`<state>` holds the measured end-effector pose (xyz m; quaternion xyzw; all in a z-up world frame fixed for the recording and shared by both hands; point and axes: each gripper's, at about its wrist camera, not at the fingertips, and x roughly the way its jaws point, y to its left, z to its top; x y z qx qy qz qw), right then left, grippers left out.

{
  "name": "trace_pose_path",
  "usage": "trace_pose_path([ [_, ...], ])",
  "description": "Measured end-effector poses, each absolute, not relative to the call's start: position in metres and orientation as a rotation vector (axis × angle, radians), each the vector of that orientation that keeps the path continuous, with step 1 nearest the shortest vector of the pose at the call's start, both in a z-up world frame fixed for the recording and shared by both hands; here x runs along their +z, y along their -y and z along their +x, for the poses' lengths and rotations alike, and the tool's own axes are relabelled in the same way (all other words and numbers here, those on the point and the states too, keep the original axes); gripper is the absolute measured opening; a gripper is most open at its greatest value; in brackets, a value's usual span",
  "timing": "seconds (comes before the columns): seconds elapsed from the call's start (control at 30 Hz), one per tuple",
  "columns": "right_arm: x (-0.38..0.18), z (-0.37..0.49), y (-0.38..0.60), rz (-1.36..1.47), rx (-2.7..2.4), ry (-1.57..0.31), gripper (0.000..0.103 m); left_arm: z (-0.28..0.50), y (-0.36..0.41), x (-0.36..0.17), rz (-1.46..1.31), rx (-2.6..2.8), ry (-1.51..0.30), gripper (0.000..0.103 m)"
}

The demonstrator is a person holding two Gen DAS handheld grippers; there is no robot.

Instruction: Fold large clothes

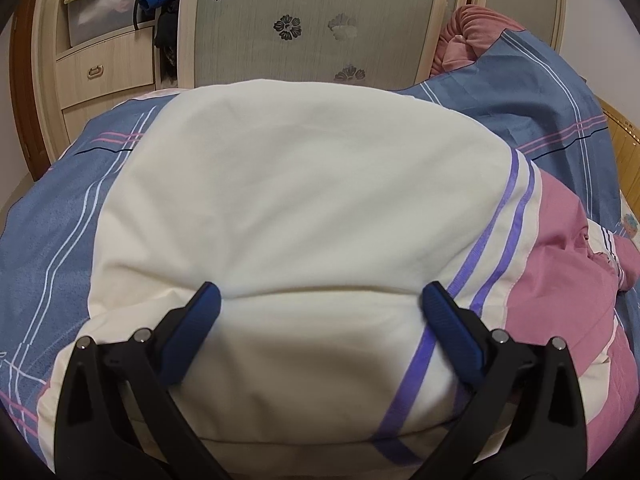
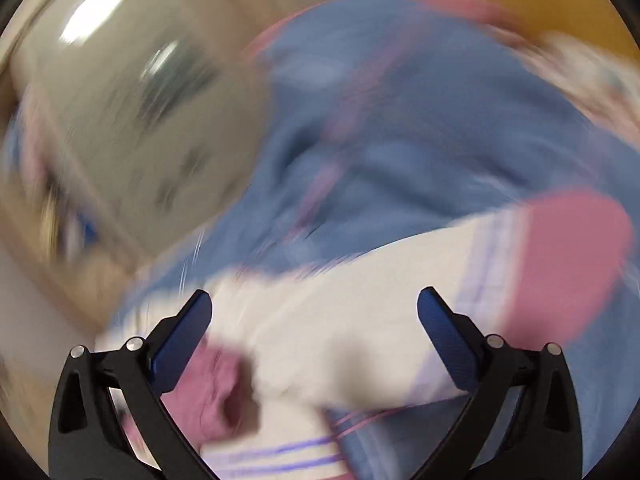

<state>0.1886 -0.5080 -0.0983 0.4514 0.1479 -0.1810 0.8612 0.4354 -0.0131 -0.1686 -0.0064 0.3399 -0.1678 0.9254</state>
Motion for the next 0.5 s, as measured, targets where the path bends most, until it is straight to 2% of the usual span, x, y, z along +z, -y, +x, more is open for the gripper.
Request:
trace_pose_path([
  [0.1, -0.15, 0.142, 0.565, 1.178, -0.508, -0.248, 0.102, 0.435, 0.013, -0.169, -0.014, -0.344, -0.697, 0.101],
  [0.23, -0.213, 0.124, 0.587, 1.41, -0.559, -0.178, 0.102, 0.435, 0.013, -0.169, -0.014, -0.344, -0.696, 0.101],
  [0.4, -0.201, 0.179, 0.571, 1.195, -0.508, -0.171, 0.102, 0.436, 0.014, -0.168, -0.013, -0.343, -0.693, 0.101],
  [0.5, -0.208, 0.217, 0.565, 1.09, -0.509, -0.276, 0.101, 0.436, 0.015, -0.168, -0.013, -0.343, -0.692, 0.101],
])
